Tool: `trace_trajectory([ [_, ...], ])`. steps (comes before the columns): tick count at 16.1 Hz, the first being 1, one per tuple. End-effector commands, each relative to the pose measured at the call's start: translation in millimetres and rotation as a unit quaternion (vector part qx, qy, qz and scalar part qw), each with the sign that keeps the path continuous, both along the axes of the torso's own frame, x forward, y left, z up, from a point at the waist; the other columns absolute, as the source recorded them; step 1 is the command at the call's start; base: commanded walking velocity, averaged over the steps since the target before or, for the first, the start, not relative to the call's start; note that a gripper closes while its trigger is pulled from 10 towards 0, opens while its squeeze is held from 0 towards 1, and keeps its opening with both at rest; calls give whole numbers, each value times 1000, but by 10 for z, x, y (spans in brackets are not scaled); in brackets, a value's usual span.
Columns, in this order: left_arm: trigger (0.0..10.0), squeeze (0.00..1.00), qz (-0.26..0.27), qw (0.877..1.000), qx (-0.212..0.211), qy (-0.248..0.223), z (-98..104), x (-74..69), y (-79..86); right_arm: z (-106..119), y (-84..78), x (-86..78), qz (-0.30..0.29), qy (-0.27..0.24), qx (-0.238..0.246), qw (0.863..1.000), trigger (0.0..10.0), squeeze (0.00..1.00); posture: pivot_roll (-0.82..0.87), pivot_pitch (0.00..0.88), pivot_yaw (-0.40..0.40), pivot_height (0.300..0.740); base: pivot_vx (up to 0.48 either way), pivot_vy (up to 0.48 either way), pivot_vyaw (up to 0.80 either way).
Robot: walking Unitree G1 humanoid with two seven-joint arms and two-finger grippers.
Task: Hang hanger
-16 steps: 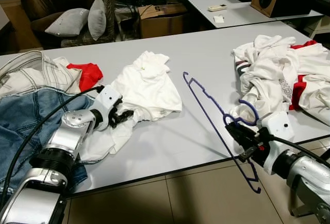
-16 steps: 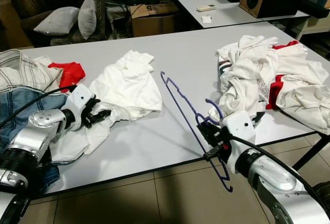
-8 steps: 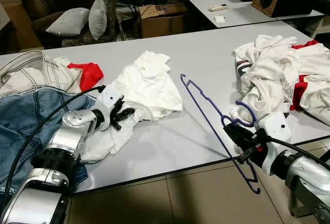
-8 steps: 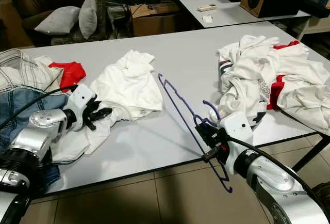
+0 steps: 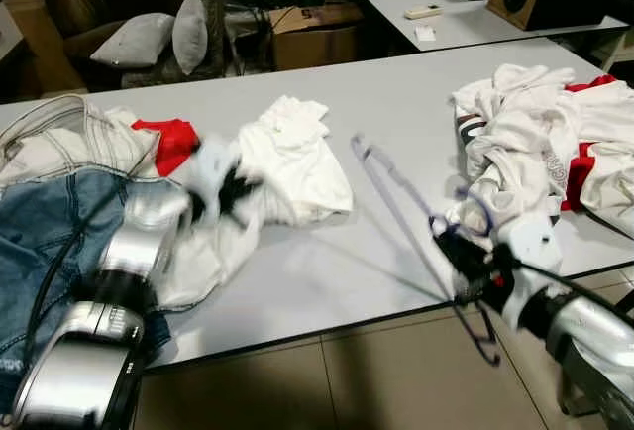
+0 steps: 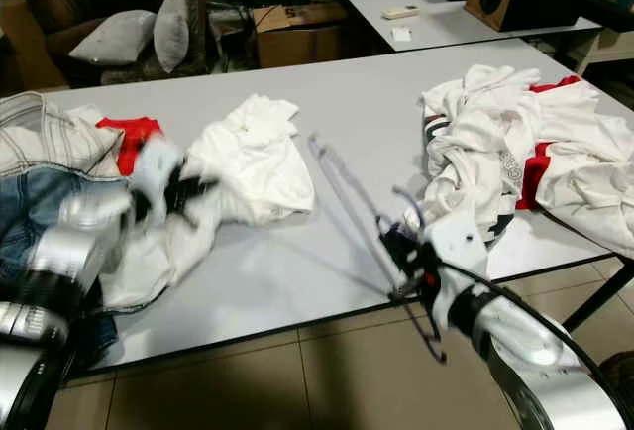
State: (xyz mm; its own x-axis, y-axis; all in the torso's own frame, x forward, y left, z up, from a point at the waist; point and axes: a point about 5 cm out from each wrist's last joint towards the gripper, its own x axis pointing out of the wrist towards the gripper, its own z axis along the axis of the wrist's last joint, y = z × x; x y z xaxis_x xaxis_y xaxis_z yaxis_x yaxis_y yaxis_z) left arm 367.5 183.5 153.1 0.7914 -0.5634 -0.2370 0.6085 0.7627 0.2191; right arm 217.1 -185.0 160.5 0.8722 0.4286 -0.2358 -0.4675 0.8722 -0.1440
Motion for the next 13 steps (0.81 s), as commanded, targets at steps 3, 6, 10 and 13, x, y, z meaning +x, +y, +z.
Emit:
trace_trajectory([
  [3, 0, 0, -3, 991, -41, -126, 709, 221, -100, 166, -151, 145, -70, -61, -1, 996, 10000, 0, 16, 0, 80, 740, 0, 0, 0],
  [6, 0, 0, -53, 954, -84, -283, 1697, 240, -205, 335, -329, 223, -144, -113, 26, 983, 10000, 0, 10, 0, 79, 740, 0, 0, 0],
  [10, 0, 0, -137, 967, 37, -212, 1200, 154, -165, 337, -302, 182, -142, -122, 40, 982, 10000, 0, 6, 0, 90, 740, 0, 0, 0],
  [13, 0, 0, -234, 963, 119, -58, 335, -153, -143, 316, -249, 164, -127, -117, 45, 984, 10000, 0, 4, 0, 85, 740, 0, 0, 0],
])
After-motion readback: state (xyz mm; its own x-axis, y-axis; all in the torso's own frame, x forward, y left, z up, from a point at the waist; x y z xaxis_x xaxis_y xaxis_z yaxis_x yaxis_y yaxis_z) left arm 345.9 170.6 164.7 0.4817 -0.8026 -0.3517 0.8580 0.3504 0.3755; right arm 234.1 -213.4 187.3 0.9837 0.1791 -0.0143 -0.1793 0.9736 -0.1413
